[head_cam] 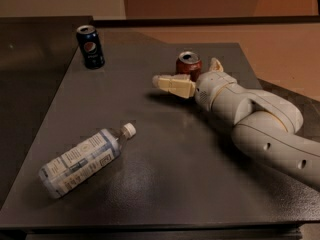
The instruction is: Place coke can upright
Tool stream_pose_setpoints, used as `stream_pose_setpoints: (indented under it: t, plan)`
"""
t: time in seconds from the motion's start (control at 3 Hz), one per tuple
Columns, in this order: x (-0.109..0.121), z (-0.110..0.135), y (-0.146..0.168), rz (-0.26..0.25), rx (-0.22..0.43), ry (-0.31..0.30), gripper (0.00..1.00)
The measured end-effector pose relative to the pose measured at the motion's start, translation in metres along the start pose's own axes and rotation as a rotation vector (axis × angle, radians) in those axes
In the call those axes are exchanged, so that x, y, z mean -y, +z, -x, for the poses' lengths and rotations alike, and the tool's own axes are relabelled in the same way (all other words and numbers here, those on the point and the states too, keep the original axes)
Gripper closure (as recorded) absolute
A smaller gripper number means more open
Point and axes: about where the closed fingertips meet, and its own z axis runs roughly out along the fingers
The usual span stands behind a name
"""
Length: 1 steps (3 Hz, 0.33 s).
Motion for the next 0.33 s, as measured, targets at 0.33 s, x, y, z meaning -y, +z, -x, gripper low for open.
stream_pose_setpoints:
  t: [0.33]
  plan:
    - [0.0001, -0.0001, 0.0000, 0.000, 0.000, 0.000, 0.00]
